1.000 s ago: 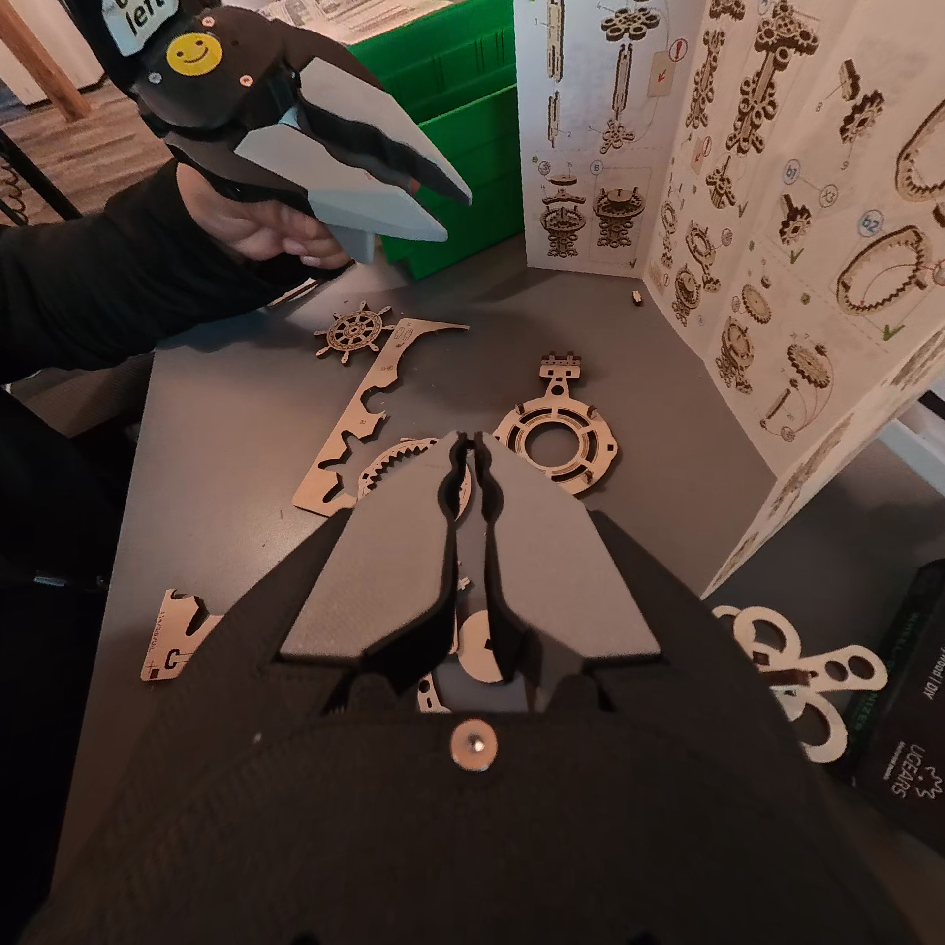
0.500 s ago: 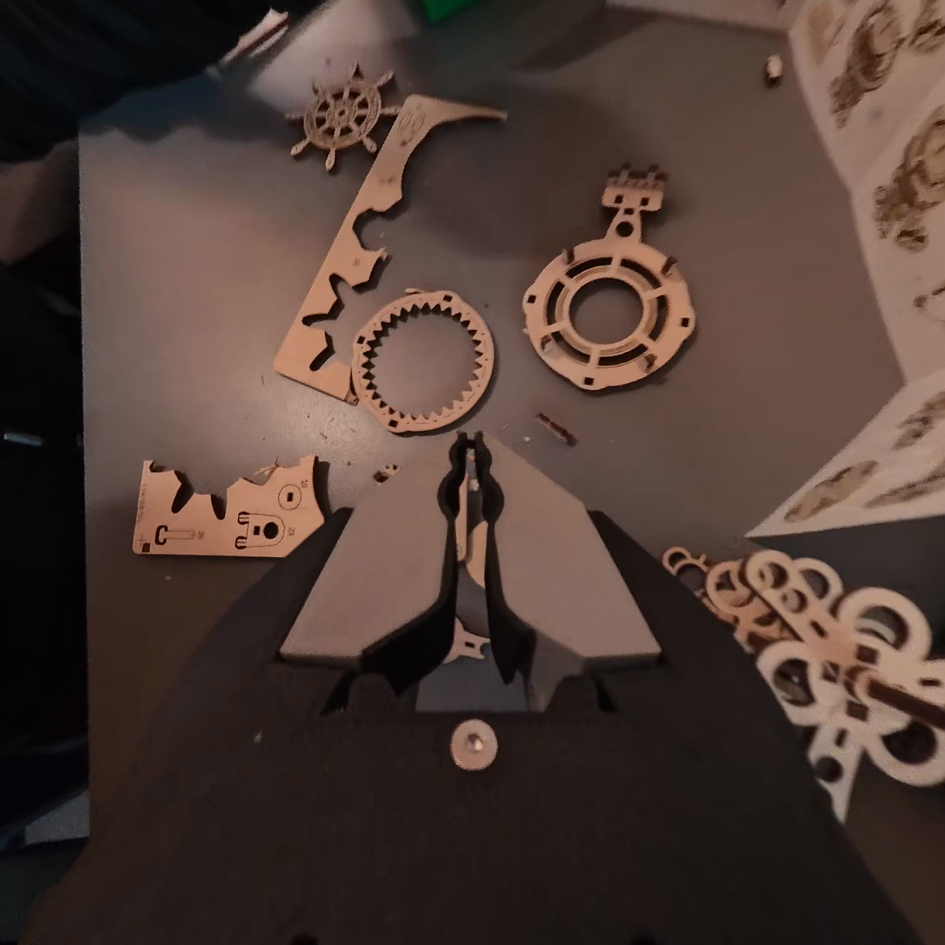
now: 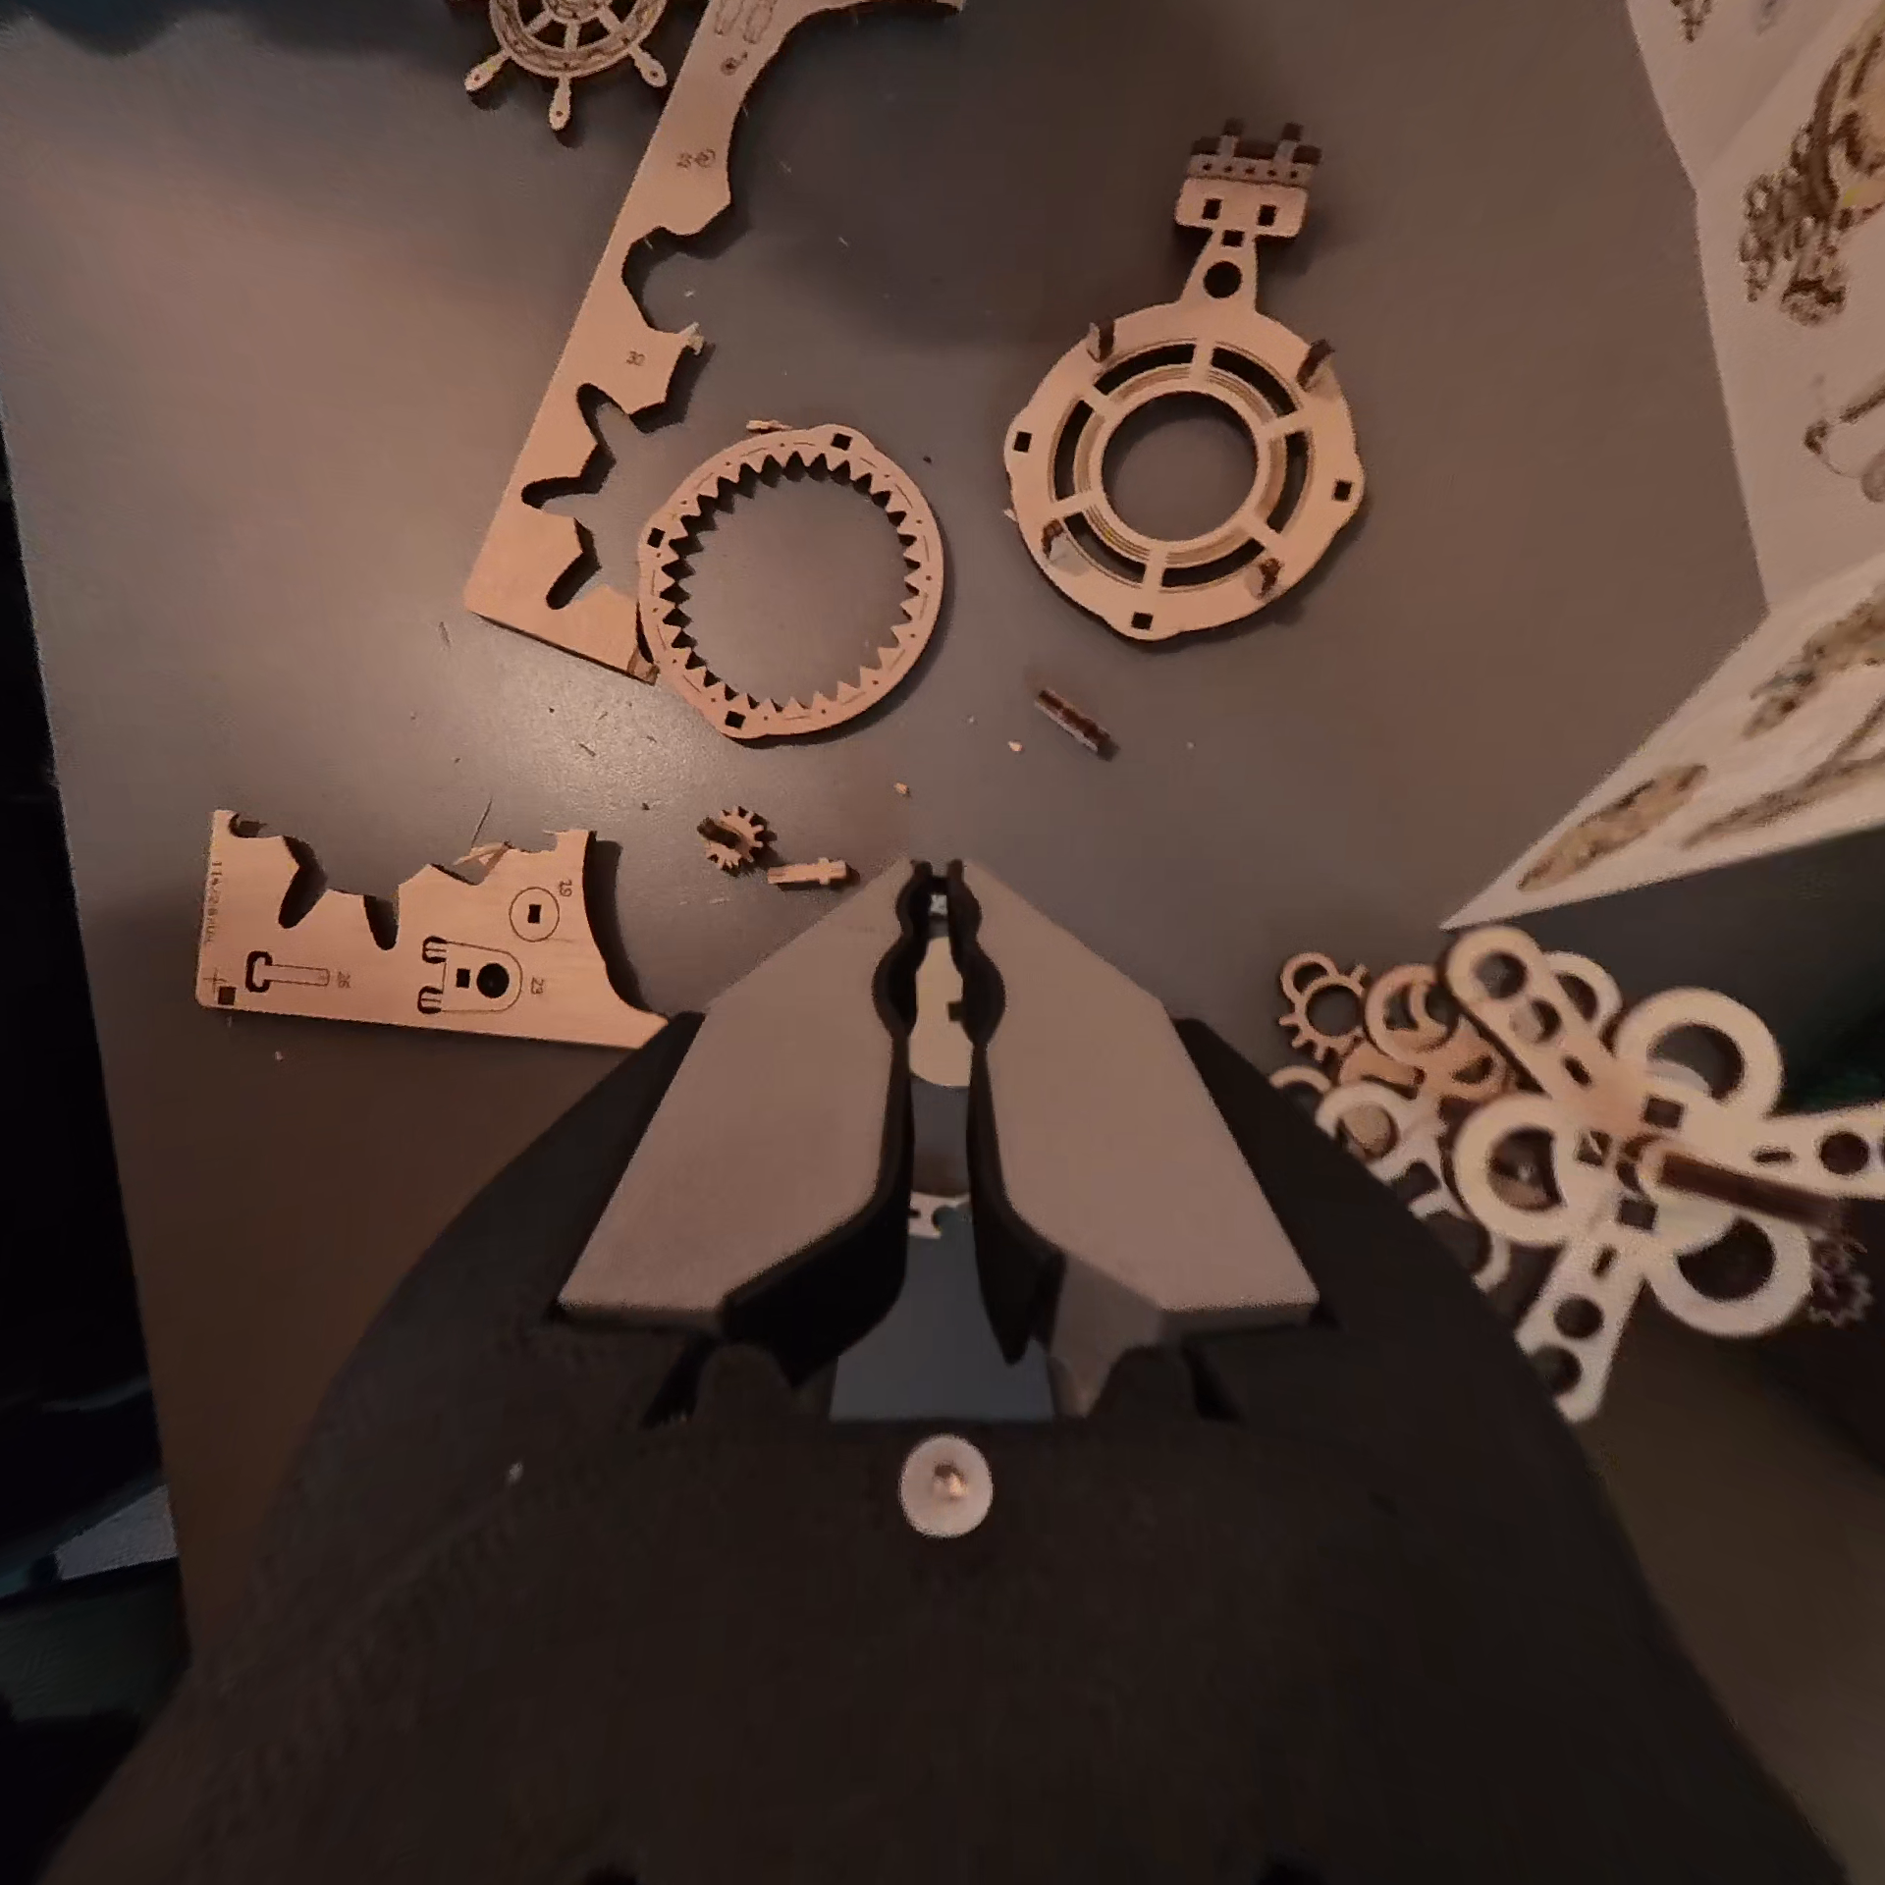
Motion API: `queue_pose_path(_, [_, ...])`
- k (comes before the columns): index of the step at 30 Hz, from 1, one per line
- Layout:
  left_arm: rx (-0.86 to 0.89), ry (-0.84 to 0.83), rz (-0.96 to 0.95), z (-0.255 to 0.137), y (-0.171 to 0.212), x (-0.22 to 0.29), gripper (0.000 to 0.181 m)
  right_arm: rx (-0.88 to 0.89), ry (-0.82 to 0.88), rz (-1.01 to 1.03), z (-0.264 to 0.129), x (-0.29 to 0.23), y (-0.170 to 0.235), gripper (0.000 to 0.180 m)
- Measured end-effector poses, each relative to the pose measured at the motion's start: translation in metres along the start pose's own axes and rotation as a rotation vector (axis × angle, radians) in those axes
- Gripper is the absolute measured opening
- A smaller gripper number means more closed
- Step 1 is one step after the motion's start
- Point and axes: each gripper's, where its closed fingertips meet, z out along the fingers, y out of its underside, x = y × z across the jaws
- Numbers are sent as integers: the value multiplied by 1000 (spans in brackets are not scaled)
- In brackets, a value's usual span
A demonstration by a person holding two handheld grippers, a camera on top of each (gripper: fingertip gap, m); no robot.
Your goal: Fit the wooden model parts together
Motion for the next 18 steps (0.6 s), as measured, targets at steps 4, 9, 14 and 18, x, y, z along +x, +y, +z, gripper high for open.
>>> queue_pose_path(4, [-1, 0, -1, 0, 0, 0, 13, 16, -2, 20, -9, 3, 3, 0])
queue_pose_path(9, [-4, 2, 0, 1, 1, 0, 13, 59, -62, 16, -10, -7, -2, 0])
queue_pose_path(14, [-6, 2, 0, 1, 1, 0, 13, 19, -70, 13, -2, -9, 3, 0])
queue_pose_path(18, [-4, 2, -1, 1, 1, 0, 13, 8, -102, 49, -5, -10, 8, 0])
